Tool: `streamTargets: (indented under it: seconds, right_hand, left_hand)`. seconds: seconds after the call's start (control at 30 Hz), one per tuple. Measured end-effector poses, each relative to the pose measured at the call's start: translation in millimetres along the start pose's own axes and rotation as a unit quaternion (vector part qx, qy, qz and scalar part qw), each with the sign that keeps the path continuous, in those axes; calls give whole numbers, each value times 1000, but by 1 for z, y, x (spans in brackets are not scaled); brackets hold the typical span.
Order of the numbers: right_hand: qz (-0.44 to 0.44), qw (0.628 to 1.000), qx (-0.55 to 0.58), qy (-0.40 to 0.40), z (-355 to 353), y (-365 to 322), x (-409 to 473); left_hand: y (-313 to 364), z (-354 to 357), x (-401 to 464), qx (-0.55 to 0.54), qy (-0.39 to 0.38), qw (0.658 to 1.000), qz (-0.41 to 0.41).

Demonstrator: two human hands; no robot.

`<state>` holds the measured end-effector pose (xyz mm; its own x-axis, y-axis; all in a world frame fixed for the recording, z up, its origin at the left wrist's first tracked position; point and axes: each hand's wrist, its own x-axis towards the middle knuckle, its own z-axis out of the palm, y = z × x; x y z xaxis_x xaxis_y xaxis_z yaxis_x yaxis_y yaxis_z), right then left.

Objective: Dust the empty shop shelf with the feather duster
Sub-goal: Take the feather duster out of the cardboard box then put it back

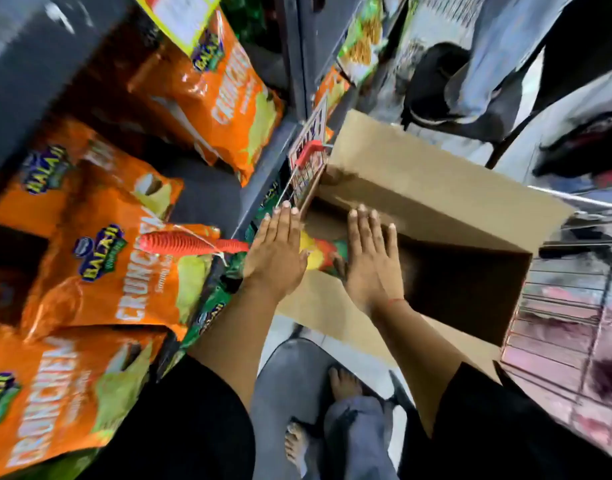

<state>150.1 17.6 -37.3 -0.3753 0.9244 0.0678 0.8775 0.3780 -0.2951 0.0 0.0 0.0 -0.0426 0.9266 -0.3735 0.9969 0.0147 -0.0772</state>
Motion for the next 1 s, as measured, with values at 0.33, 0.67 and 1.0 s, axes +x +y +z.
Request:
streamTargets:
  seconds: [0.33,0.67,1.0]
  right_hand:
    - [9,999,-37,-1,24,0,2]
    - [7,997,-71,16,-83,-18,0]
    - [-11,978,4,207,-273,-63,52]
  left_hand:
    - [-5,-7,12,124,-62,990,22]
    - [1,-137,-33,116,-48,990,68]
    - [13,-357,-114,122,88,985,84]
